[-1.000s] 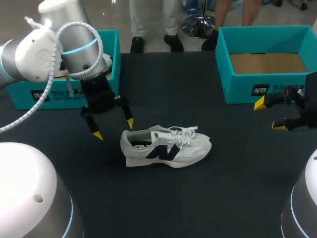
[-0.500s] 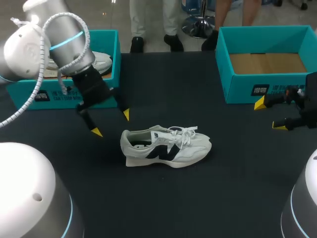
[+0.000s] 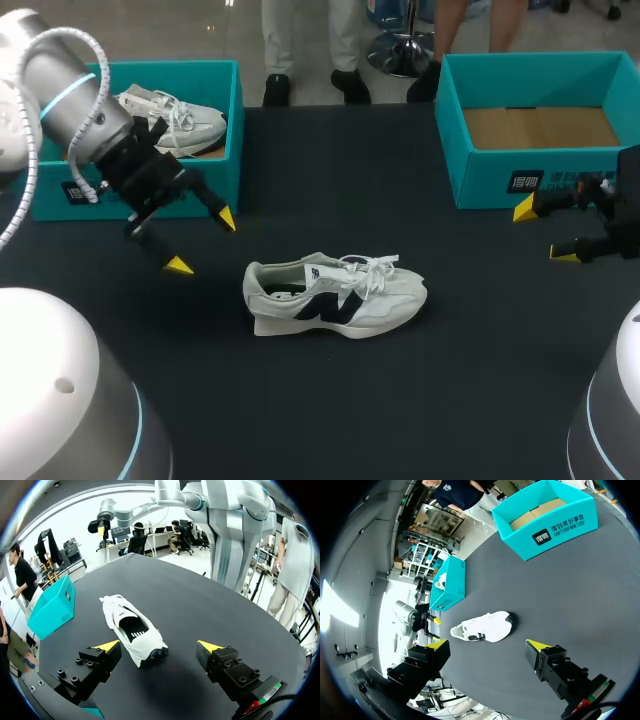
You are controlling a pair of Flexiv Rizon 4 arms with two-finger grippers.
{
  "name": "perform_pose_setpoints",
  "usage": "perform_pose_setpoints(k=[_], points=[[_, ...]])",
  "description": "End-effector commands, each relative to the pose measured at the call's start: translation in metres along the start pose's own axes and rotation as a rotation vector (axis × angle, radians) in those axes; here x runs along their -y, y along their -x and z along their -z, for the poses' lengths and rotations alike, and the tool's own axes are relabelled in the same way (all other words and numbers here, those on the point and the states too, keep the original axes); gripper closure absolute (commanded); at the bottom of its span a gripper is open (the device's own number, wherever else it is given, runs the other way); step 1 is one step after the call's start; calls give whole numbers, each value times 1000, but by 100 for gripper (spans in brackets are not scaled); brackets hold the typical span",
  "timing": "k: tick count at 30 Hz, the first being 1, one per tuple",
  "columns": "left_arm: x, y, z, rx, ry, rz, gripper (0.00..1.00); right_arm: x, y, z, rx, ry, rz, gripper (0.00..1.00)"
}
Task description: Take the shoe out of the shoebox, open the shoe tongue, remove and reinsert the insole, then place the shoe into the shoebox
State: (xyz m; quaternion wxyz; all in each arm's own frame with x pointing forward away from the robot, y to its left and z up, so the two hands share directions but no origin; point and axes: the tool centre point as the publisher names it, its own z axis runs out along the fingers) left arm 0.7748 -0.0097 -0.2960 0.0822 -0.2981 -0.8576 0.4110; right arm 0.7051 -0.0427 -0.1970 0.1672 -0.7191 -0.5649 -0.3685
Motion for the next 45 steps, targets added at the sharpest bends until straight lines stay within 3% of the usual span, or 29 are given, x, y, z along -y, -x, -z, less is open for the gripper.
perform_pose_setpoints(k=[1,6,22,25,34,45], points=[[-11,-14,-6,162,-67,42,0,1,0,0,2,1,-1,0],[-18,-17,-9,224,-71,76,0,1,0,0,2,1,-1,0],[-18,-17,-8,217,-55,73,0,1,0,0,2,1,-1,0],[-19,-12,-14,281,-97,145,0,1,0,0,2,1,-1,0],[-33,-3,-22,419,-126,270,0,1,0,0,2,1,-1,0],[-51,-9,-29,428,-141,370,0,1,0,0,2,1,-1,0]])
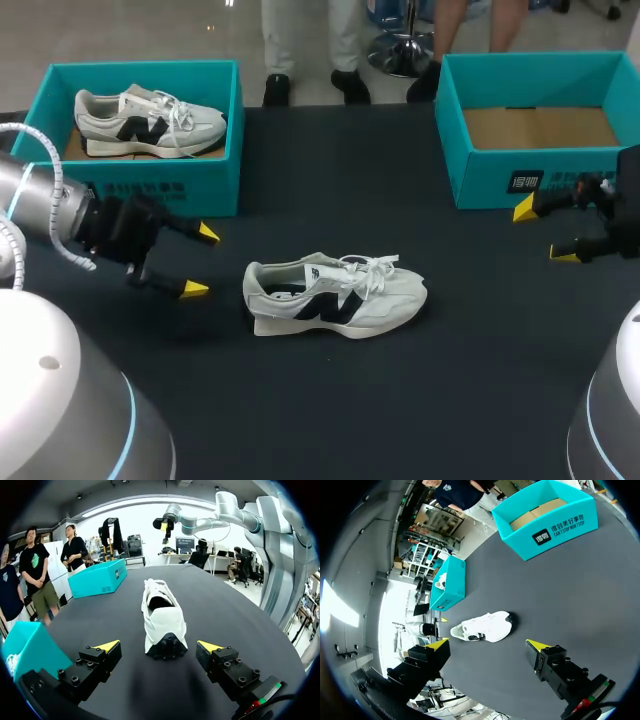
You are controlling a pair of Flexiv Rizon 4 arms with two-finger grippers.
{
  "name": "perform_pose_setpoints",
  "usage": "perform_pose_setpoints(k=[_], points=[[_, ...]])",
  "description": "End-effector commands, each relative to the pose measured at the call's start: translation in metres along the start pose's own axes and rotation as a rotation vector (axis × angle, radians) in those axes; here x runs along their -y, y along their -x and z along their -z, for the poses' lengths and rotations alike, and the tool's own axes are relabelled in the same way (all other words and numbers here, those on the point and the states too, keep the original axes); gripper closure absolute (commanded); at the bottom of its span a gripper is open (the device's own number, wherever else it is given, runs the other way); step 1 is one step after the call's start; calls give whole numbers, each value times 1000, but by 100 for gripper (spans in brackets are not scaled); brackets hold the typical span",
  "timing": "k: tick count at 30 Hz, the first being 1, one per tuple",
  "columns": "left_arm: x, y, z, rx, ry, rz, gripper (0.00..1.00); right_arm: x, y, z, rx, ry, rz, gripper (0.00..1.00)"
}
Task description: Take the shoe out of the shoebox, open the shoe tongue, remove and reinsert the insole, then place the shoe into the shoebox
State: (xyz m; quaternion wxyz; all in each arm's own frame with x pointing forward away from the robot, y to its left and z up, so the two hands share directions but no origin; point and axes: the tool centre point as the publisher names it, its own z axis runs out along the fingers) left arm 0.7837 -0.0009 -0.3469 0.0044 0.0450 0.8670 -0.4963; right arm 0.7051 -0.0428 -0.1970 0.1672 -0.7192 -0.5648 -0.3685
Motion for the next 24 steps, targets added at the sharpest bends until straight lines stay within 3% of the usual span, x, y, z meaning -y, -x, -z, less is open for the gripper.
perform_pose_setpoints(k=[1,10,24], points=[[-11,-6,-3,10,-1,18,0,1,0,0,2,1,-1,0],[-35,-1,-11,-7,20,99,0,1,0,0,2,1,-1,0],[-38,-3,-11,10,41,103,0,1,0,0,2,1,-1,0]])
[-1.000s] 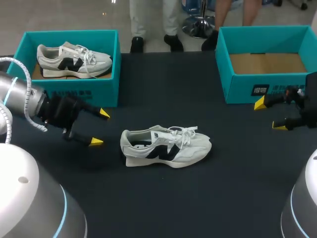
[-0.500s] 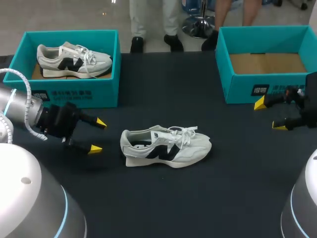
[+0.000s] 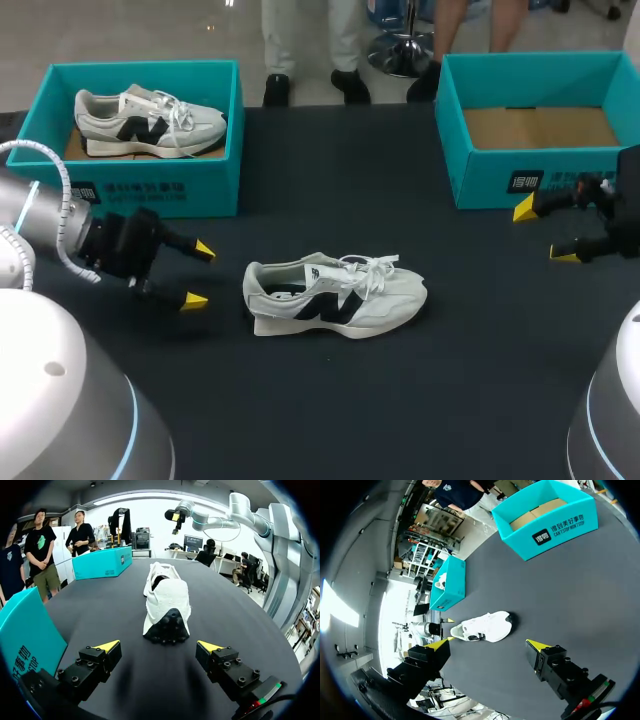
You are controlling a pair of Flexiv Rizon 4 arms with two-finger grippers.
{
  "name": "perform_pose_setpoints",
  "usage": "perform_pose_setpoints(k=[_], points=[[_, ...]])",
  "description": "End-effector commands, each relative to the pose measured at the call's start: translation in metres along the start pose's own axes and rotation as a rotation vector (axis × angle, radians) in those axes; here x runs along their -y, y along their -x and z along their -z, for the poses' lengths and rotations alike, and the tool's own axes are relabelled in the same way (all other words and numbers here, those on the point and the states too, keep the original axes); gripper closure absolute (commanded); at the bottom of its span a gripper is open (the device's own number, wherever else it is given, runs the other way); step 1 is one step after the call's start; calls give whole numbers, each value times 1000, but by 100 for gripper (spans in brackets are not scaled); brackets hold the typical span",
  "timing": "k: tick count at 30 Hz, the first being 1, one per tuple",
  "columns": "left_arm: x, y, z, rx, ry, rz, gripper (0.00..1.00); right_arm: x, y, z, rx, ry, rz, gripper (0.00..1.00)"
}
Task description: Take the shoe out of the shoebox, open the shoe tongue, remove and reinsert the insole, then place the shoe into the shoebox
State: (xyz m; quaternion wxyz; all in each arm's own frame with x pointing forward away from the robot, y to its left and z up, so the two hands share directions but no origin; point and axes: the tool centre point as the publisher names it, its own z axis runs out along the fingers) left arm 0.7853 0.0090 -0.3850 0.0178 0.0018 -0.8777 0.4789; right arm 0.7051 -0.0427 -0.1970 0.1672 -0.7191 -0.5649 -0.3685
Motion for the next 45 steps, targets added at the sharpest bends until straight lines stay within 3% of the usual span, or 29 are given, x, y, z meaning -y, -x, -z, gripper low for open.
perform_pose_setpoints(k=[1,16,30,45], points=[[0,-1,0,3,1,-1,0,1,0,0,2,1,-1,0],[-3,-13,-9,25,-12,37,0,1,0,0,2,1,-1,0],[0,-20,-44,76,-42,86,0,1,0,0,2,1,-1,0],[14,-18,-82,58,-44,78,0,1,0,0,2,1,-1,0]])
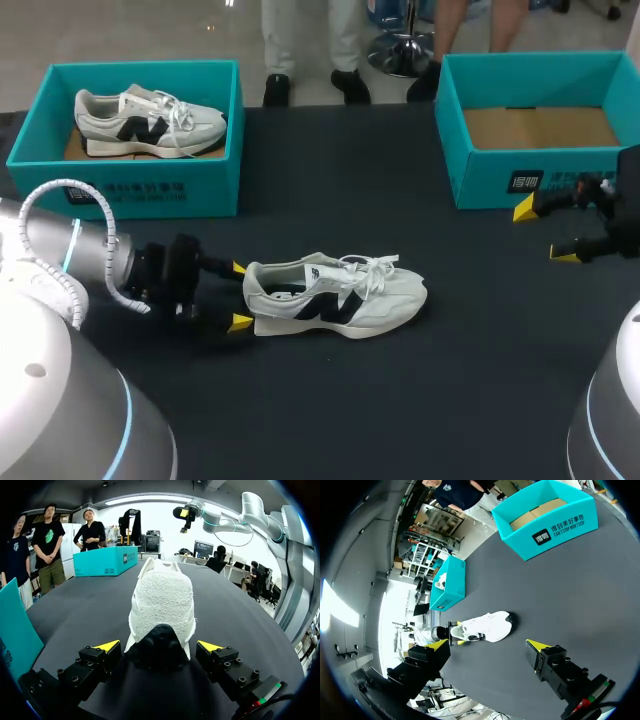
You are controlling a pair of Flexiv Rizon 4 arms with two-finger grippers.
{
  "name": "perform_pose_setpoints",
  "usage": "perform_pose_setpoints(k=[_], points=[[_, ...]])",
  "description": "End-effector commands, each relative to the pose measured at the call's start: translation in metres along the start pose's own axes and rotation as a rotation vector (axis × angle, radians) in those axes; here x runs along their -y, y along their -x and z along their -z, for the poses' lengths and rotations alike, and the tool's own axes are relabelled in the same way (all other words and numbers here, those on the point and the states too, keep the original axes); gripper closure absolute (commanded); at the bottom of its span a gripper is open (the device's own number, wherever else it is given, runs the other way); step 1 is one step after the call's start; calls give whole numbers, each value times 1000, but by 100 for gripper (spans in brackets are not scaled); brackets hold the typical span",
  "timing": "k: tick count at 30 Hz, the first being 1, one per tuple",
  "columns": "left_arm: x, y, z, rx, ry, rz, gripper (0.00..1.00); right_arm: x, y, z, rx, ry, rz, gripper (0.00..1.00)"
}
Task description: Take the shoe out of the shoebox, open the shoe tongue, remove and reinsert the insole, then place the shoe into the shoebox
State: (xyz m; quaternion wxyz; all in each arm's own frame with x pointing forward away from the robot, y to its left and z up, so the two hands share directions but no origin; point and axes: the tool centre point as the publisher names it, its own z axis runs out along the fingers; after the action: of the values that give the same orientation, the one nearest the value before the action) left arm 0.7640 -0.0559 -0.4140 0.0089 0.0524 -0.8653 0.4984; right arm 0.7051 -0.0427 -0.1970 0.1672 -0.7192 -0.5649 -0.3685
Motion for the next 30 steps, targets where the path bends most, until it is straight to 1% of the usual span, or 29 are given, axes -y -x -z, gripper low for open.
perform_pose_setpoints(k=[1,11,16,23,30], points=[[4,0,-13,-8,1,-3,0,1,0,0,2,1,-1,0],[10,-4,-30,-44,7,-22,0,1,0,0,2,1,-1,0],[10,-2,-38,-46,9,-25,0,1,0,0,2,1,-1,0],[9,3,-43,-36,12,-26,0,1,0,0,2,1,-1,0],[7,3,-45,-50,23,-38,0,1,0,0,2,1,-1,0]])
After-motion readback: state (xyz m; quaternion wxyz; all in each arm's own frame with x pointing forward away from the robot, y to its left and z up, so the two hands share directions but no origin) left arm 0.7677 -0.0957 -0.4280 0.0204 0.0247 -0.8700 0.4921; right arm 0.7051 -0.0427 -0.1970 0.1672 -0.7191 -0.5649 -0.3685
